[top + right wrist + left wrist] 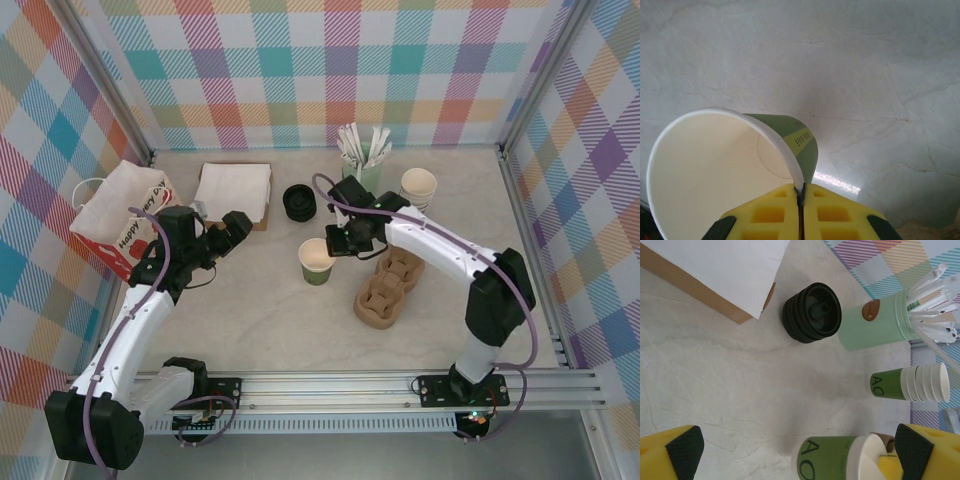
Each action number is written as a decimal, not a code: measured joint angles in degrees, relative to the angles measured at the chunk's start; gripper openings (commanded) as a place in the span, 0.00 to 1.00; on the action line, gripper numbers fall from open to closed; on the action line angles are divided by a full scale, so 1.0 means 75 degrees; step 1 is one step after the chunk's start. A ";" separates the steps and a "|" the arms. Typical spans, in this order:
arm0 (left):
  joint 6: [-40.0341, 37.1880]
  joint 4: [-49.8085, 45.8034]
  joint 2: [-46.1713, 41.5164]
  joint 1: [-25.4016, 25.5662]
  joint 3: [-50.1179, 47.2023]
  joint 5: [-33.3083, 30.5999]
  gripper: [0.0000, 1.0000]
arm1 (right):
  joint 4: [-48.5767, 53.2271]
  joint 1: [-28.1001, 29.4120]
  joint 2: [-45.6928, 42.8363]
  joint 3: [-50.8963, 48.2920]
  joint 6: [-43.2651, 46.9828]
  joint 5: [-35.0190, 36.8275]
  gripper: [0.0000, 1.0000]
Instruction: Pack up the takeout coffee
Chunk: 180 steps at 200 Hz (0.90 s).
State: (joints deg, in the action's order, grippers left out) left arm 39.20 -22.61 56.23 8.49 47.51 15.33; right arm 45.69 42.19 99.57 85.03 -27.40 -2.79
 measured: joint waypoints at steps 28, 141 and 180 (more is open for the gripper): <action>-0.0006 -0.0009 0.0000 0.0000 0.0000 0.0000 1.00 | -0.0114 0.0058 0.0367 0.0073 0.0052 0.0096 0.10; -0.0175 -0.0044 0.0061 0.0000 0.0009 0.0003 1.00 | -0.0117 0.0154 0.0507 0.0096 0.0169 0.0131 0.36; -0.0399 -0.0277 0.0376 0.0000 0.0283 -0.0003 1.00 | 0.0093 0.0157 -0.0425 0.0087 0.0181 0.0393 0.58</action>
State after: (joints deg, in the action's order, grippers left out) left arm 36.21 -24.69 59.05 8.49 49.63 15.31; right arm 46.39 43.38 96.38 85.69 -26.04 0.16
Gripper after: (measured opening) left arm 0.999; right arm 0.527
